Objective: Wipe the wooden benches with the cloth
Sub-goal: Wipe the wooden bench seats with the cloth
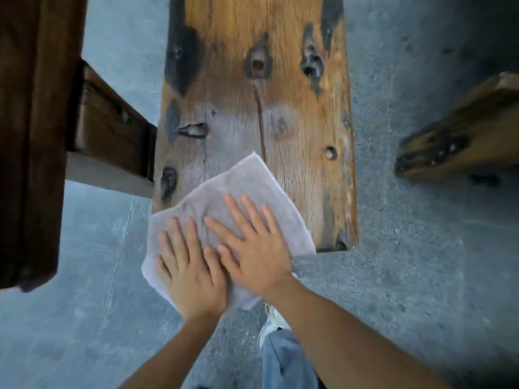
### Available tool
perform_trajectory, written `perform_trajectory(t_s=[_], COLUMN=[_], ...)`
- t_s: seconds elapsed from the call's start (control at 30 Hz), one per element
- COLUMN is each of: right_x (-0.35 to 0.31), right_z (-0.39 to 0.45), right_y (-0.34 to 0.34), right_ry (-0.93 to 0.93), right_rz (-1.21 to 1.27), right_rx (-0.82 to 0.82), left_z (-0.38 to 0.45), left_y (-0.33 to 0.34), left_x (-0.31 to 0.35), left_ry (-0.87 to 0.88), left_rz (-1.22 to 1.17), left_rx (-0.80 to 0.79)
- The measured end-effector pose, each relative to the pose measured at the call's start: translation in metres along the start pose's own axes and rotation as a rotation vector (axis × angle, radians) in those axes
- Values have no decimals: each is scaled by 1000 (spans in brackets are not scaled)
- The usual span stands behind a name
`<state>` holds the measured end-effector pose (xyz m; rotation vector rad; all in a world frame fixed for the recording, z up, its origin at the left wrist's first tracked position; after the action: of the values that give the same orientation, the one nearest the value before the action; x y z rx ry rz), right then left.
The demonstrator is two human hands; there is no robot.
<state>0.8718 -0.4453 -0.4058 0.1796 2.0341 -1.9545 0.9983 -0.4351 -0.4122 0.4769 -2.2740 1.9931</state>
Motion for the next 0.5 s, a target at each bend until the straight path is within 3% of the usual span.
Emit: perform_trajectory(t_s=[0.1,0.17,0.23,0.5], right_x=[5,22,49,176], right_z=[7,27,61,242], right_y=[-7,-11,-17,-68], right_ry=[-262,-475,-573,-30], right_rz=[-35,-72,-97,-73], right_rx=[-9,-73,-132,-32], left_z=[1,21,59,270], left_y=[9,7,7,7], left_x=[6,23,51,198], left_ry=[-30,113,244,376], left_rz=[-27,75,133,69], left_rx=[-11,27,32,39])
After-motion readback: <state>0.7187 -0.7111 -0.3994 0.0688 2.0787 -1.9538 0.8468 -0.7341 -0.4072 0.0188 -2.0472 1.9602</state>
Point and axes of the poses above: each hand's wrist, its own z-axis towards the middle knuckle, its own y-axis out of the palm, x = y × z, the point moved 10 cm from there along z, towards the middle knuckle, and after that the axes turned 4 degrees about x, right-handed, at the moved point
